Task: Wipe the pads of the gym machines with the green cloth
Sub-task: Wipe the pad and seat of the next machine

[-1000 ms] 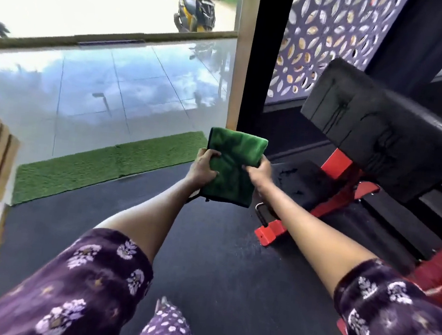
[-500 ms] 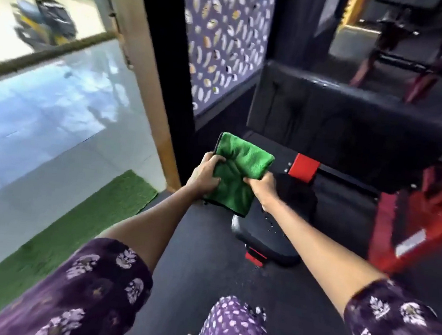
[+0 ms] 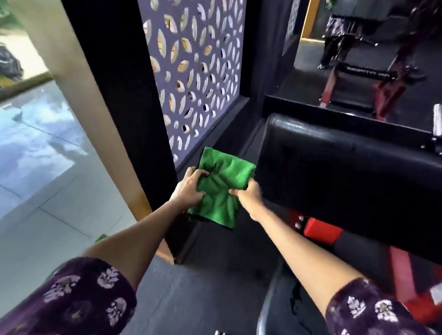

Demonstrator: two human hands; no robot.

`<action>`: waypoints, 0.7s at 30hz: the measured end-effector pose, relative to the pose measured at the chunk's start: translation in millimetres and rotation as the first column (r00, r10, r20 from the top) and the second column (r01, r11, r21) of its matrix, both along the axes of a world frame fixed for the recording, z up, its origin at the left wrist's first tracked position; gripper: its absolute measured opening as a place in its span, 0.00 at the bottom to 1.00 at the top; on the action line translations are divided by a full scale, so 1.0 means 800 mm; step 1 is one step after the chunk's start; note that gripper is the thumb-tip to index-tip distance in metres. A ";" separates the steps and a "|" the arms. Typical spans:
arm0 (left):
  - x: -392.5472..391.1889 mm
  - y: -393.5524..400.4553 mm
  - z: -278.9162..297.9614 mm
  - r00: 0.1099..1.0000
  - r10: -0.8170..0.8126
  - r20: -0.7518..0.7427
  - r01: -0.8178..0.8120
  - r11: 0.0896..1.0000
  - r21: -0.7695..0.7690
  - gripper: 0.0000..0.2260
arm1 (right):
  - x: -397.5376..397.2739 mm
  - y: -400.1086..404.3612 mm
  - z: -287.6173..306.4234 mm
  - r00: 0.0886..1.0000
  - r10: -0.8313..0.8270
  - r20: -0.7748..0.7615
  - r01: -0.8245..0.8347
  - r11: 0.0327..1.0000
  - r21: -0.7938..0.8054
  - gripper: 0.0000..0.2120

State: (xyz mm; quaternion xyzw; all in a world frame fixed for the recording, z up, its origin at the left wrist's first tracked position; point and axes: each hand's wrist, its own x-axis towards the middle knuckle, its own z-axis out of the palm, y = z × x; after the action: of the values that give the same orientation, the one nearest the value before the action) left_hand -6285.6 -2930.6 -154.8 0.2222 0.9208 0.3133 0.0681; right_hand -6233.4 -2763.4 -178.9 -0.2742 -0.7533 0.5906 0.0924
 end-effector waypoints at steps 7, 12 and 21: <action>-0.170 0.018 -0.014 0.997 0.048 0.054 -0.049 0.999 0.011 0.24 | -0.175 -0.005 -0.002 0.997 -0.074 0.017 0.073 0.996 0.057 0.17; -0.275 0.046 -0.021 0.995 -0.072 0.070 0.070 0.997 0.021 0.24 | -0.270 0.017 -0.014 0.971 -0.239 0.000 0.238 0.970 -0.045 0.15; -0.431 0.151 -0.001 0.977 -0.213 0.016 0.213 0.971 -0.108 0.23 | -0.411 0.085 0.011 0.858 -0.497 0.129 0.496 0.868 0.042 0.14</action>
State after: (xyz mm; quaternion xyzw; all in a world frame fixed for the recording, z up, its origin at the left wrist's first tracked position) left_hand -6630.4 -2809.9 -155.3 0.3150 0.9072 0.2538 0.1152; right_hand -6562.4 -2695.4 -170.5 -0.4978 -0.6641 0.5241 0.1911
